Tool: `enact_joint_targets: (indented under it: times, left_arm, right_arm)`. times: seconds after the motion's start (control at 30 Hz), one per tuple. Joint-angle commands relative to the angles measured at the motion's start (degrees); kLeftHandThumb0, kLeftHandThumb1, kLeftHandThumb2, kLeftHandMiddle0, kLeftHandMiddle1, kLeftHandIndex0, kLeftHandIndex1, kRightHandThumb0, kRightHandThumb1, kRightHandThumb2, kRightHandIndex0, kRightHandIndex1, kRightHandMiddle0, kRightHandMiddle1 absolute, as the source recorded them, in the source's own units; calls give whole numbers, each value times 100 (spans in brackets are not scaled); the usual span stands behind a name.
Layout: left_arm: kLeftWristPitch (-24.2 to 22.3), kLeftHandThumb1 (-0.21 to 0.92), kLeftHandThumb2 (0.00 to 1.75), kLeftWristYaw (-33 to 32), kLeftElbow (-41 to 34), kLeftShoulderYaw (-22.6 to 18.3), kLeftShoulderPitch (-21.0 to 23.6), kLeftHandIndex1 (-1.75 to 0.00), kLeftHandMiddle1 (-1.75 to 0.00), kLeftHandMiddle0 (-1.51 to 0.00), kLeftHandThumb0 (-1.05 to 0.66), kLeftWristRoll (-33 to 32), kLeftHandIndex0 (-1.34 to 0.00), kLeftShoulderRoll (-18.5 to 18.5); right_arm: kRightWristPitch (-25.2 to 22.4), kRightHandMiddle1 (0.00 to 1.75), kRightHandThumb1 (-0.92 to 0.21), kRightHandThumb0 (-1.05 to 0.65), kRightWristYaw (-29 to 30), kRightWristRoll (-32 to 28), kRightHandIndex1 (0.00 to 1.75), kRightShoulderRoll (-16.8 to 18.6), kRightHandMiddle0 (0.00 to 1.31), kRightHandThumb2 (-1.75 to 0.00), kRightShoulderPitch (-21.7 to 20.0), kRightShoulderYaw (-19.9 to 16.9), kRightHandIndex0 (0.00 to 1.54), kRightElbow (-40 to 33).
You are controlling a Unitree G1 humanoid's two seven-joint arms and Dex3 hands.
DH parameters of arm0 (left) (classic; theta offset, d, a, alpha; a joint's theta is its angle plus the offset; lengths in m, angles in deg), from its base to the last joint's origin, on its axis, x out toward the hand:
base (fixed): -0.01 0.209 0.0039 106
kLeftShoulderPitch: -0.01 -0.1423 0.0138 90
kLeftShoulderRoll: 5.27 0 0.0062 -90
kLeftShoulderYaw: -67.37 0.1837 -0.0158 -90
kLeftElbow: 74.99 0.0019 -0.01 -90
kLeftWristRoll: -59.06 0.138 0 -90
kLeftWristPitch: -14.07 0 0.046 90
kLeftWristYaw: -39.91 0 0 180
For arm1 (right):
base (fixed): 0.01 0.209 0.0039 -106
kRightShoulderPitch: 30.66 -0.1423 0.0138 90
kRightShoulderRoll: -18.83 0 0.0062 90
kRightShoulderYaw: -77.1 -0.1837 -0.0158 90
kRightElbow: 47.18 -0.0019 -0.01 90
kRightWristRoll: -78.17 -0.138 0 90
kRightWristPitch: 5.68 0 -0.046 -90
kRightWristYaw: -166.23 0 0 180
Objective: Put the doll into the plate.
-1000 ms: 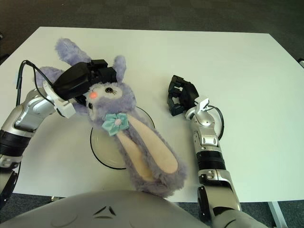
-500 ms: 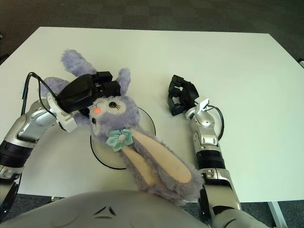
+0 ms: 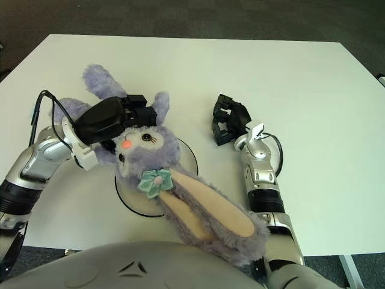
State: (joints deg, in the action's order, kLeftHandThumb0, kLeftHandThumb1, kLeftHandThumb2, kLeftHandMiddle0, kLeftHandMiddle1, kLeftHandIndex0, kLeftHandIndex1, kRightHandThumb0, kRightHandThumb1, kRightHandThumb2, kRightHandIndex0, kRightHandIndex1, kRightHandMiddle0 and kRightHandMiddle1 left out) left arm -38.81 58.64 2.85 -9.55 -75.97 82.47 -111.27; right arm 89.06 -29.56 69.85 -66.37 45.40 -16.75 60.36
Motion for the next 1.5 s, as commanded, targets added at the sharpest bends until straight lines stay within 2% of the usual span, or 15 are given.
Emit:
enact_joint_targets:
  times: [0.0,0.37,0.77,0.97,1.17,1.47]
  left_arm:
    - [-201,9,156,104,-267,309,-161,-175,-169,-80,0,125,-54,305]
    - [-653,10,155,124,-523,362,-204,-175,-168,-80,0,549,-53,510]
    - [-637,8,156,-316,-312,330,44,-175,-166,-83,0,1363,-55,686]
    - [-705,7,159,-303,-270,342,182,-175,-168,-83,0,1647,-56,662]
    - [-833,6,161,-222,-299,372,254,-175,-170,-83,0,1825,-57,649]
    - [-1008,4,164,-453,-256,378,280,-175,-173,-83,0,1987,-58,841]
  right_arm:
    - [-464,175,7,-1,37,29,173,58,68,-175,297,33,89,230]
    - [-596,175,7,-1,29,20,171,102,68,-175,270,29,91,188]
    - [-564,175,7,-1,52,33,171,126,68,-175,233,16,91,221]
    - [-567,175,7,-1,68,38,171,133,68,-175,207,13,91,230]
    - [-574,175,7,-1,78,31,171,140,68,-175,197,2,91,228]
    - [-511,175,7,-1,135,73,171,120,68,-175,190,-1,91,247]
